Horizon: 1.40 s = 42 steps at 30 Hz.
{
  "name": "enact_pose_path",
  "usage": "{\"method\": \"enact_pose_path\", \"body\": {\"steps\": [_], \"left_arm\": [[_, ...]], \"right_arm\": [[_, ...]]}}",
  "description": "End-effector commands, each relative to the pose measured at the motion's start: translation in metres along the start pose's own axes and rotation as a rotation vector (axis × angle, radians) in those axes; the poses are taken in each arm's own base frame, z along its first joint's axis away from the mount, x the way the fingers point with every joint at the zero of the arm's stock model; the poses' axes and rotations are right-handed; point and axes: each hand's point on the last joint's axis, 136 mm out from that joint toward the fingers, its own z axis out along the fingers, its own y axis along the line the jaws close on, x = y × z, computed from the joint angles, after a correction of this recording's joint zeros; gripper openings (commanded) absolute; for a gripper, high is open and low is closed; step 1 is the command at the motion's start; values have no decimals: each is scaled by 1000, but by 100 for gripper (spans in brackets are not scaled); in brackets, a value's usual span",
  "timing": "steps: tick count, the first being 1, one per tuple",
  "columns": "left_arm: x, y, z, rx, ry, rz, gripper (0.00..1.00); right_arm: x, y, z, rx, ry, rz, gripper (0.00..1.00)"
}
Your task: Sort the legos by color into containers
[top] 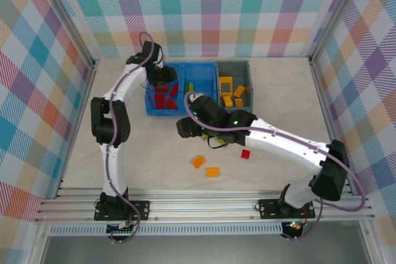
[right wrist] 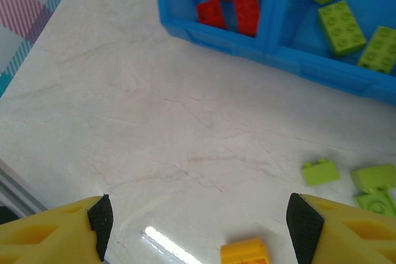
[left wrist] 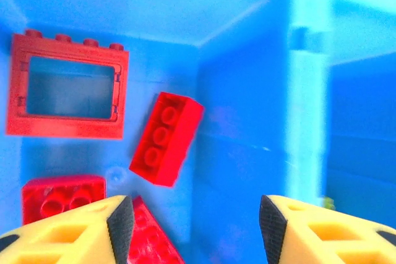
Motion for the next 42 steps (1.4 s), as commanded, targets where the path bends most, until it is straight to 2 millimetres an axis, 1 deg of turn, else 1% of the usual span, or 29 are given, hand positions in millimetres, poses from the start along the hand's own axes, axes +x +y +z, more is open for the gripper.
{"method": "enact_pose_path", "body": {"steps": [1,3,5,6,8,9,10,12,14,16,17,19,20,22,24,25,27,30,32,35,38,42], "left_arm": [[-12,-28,-78,64,-122,8,58],[-2,-39,-105,94,-152,17,59],[15,-52,-133,133,-169,38,61],[27,-59,-148,153,-176,56,62],[55,-71,-174,197,-186,96,65],[71,-78,-192,228,-201,118,66],[90,-85,-204,260,-200,139,67],[128,-92,-222,294,-185,186,67],[166,-95,-231,327,-151,203,68],[205,-100,-238,382,-117,209,68],[221,-99,-240,392,-104,213,68],[255,-97,-239,404,-70,221,68],[267,-95,-238,405,-59,224,68],[291,-91,-235,407,-38,218,68],[307,-87,-234,409,-37,225,68],[313,-84,-234,403,-42,230,68],[321,-81,-234,398,-45,240,68],[327,-75,-237,383,-56,251,67],[327,-73,-239,381,-62,248,67],[326,-75,-242,387,-66,246,67],[326,-76,-243,390,-69,248,67],[327,-80,-241,395,-68,254,67]], "right_arm": [[14,-22,-10,54,34,76,75],[27,-28,-7,72,76,118,74],[42,-32,-2,86,120,163,75],[50,-36,0,102,146,192,75],[62,-38,4,113,184,244,75],[68,-38,5,115,199,271,75],[73,-38,6,118,214,298,73],[83,-39,9,132,238,343,71],[97,-43,11,168,275,381,71],[116,-45,12,181,330,368,72],[125,-47,10,196,357,356,73],[146,-52,7,220,416,298,79],[157,-55,5,228,445,273,83],[180,-54,6,216,514,206,90],[198,-57,10,224,565,190,94],[204,-55,14,203,576,188,96],[210,-53,23,183,584,190,97],[216,-51,38,193,607,191,96],[224,-56,48,230,629,203,91],[233,-71,53,310,634,204,86],[234,-78,55,329,619,202,82],[230,-77,60,321,593,197,68]]}}
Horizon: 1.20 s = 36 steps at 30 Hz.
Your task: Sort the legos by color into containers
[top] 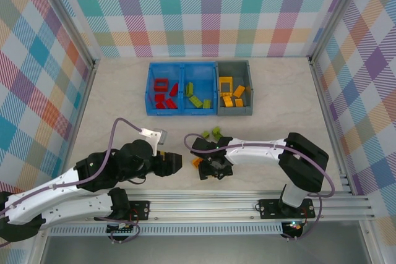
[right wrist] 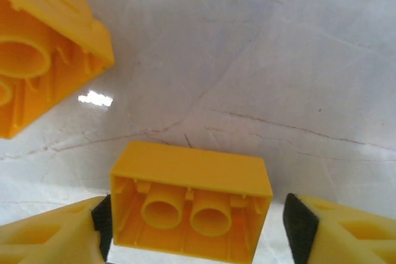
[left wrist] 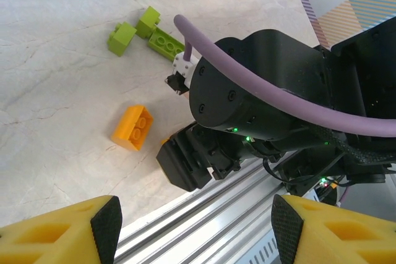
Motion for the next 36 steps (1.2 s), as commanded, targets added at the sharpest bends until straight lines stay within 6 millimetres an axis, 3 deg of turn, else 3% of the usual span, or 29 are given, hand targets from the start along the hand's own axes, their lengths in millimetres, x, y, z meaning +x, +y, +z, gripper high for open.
{"method": "enact_pose_path", "body": {"steps": [1,8,12,17,21,25,29,32,36], "left_arm": [[-1,-3,1,0,-12,-2,67],[-3,-4,1,3,-19,-6,67],[-16,-18,0,39,-52,-6,67],[-47,-48,7,65,-120,38,67],[-79,-72,23,43,-190,84,71],[-100,-91,52,23,-184,108,72],[-113,-96,75,1,-188,106,71],[-120,-98,83,-19,-200,109,71],[-122,-98,87,-24,-205,111,71]], "right_arm": [[-9,-2,1,10,-40,12,64],[-12,-7,-13,28,-70,19,43],[-24,-21,-61,31,-164,23,43],[-77,-57,-126,-7,-293,88,43],[-145,-89,-157,-9,-380,162,43],[-211,-110,-156,18,-405,239,41],[-261,-128,-145,90,-415,301,41],[-280,-141,-124,162,-366,346,41],[-286,-156,-94,233,-305,409,40]]}}
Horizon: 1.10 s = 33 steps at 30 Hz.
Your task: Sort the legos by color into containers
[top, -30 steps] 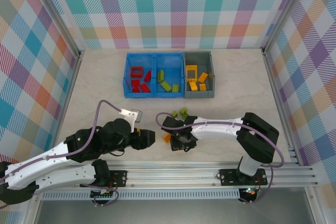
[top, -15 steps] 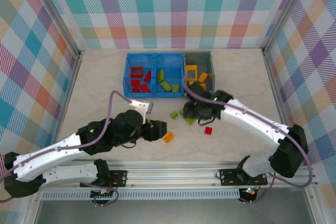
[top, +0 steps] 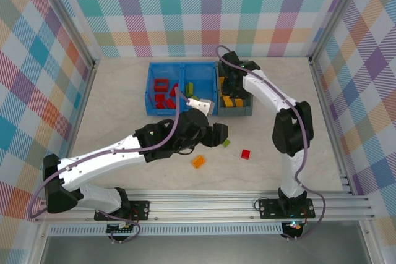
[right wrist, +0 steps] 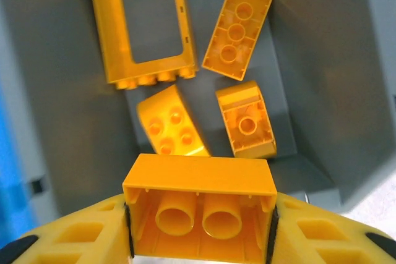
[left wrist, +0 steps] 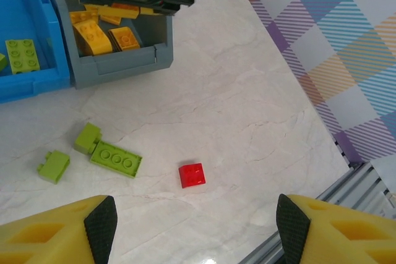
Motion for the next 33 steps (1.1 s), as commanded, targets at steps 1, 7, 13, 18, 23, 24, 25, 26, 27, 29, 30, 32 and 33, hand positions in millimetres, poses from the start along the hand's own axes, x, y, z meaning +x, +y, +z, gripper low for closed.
{"method": "enact_pose_path", "body": {"steps": [1,7,13,18,23,24,25,26,27,29,30,32,33], "left_arm": [[-25,-4,-7,12,-77,-3,71],[-13,3,-5,-6,-43,4,70],[-2,11,0,-28,-17,5,70],[10,12,11,-33,22,10,70],[22,9,26,-23,67,18,70],[26,7,31,-15,84,25,70],[29,3,35,-2,101,35,70],[33,2,41,2,123,43,70],[39,-1,47,8,145,50,70],[49,-4,59,11,184,65,71],[55,-7,66,15,205,69,72],[67,-12,81,13,243,89,72],[73,-14,88,6,263,104,73]], "right_arm": [[6,-19,14,104,50,29,41],[5,-22,36,130,87,64,42],[7,-20,42,130,103,76,57],[-5,-9,12,75,45,71,72],[-21,-1,-44,-1,-47,73,71],[-24,-2,-59,-19,-75,73,70],[-26,-4,-74,-38,-100,78,69],[-27,-6,-87,-56,-120,80,69],[-26,-10,-102,-78,-145,79,69],[-23,-20,-130,-108,-185,70,69],[-19,-26,-144,-119,-202,59,69],[-9,-39,-170,-150,-230,39,69],[-2,-46,-182,-166,-241,27,70]]}}
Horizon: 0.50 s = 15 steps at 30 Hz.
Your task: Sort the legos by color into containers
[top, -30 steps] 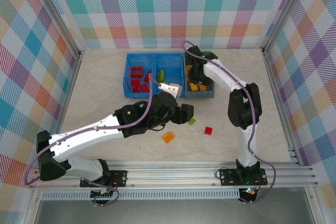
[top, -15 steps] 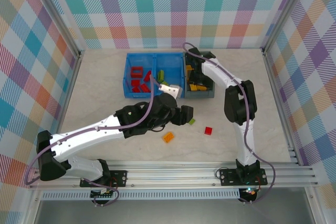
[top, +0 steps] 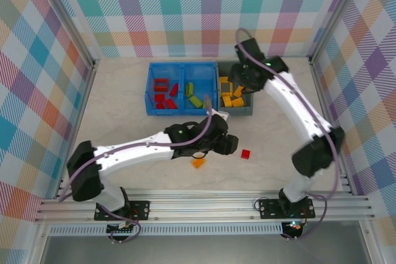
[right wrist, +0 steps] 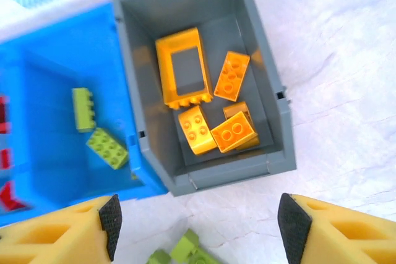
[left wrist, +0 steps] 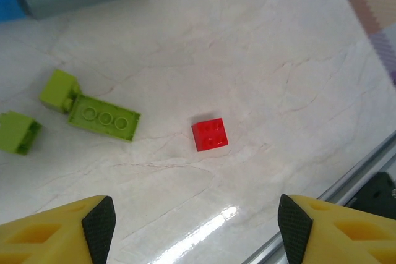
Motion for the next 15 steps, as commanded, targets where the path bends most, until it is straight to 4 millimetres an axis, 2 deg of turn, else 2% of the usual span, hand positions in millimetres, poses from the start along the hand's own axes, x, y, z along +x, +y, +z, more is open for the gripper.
{"method": "enact_pose_path", "body": {"steps": [1,8,15], "left_arm": [[0,-23,18,39,35,53,74],[30,-35,81,-48,163,104,78],[48,-33,129,-155,213,106,76]], "right_arm": [[16,-21,-40,-25,-1,-57,71],[63,-68,-116,-112,-20,-53,78],[98,-81,-177,-304,-50,-26,80]]}}
